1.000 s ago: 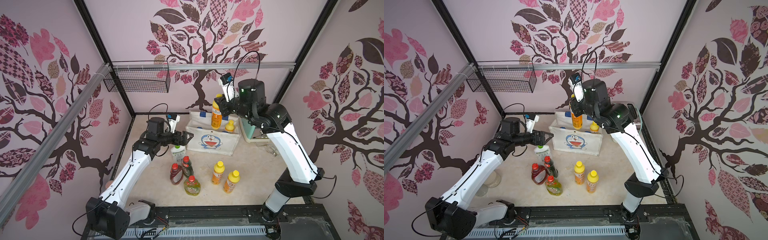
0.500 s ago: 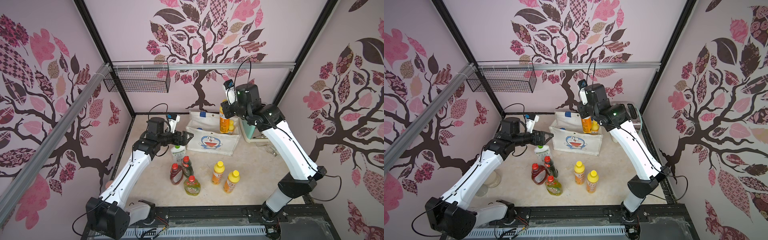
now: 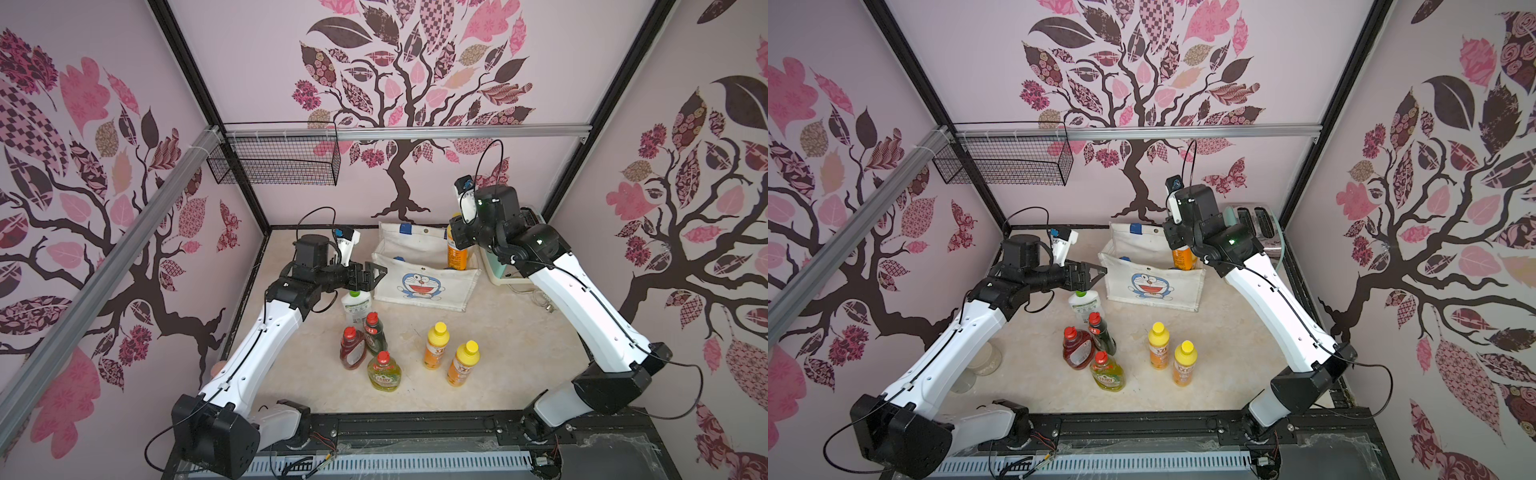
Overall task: Pack dish soap into the shopping bag
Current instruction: Place the bottle of dish soap in the shopping bag.
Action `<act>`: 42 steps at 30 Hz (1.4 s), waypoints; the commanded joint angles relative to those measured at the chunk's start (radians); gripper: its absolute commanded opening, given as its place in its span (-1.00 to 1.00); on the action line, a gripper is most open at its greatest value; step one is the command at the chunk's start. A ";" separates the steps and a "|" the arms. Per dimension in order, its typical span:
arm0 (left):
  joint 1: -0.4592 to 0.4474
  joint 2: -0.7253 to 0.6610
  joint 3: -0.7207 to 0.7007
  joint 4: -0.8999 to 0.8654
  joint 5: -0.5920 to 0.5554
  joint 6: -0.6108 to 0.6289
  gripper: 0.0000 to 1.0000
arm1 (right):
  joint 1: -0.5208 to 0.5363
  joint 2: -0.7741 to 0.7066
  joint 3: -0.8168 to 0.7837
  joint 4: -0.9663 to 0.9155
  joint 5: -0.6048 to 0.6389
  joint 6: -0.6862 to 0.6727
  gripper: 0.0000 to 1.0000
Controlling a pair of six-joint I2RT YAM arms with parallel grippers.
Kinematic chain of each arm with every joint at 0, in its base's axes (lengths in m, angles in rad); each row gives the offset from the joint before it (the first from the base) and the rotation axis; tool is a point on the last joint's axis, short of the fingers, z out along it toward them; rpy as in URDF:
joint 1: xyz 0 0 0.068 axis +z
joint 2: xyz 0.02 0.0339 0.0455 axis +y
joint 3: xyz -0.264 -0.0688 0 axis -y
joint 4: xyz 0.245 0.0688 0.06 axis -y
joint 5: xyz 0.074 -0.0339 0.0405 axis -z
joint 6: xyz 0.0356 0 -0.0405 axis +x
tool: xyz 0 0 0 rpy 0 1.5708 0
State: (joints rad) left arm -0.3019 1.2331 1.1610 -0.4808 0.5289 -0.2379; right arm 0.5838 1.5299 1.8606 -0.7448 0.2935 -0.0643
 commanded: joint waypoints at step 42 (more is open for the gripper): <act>-0.003 -0.010 -0.007 0.011 -0.020 0.010 0.94 | -0.109 -0.166 -0.569 0.445 -0.002 0.174 -1.00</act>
State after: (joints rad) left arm -0.3019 1.2331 1.1610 -0.4805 0.5140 -0.2379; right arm 0.4858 1.4033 1.2900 -0.3992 0.2710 0.1024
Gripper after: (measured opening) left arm 0.972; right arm 0.315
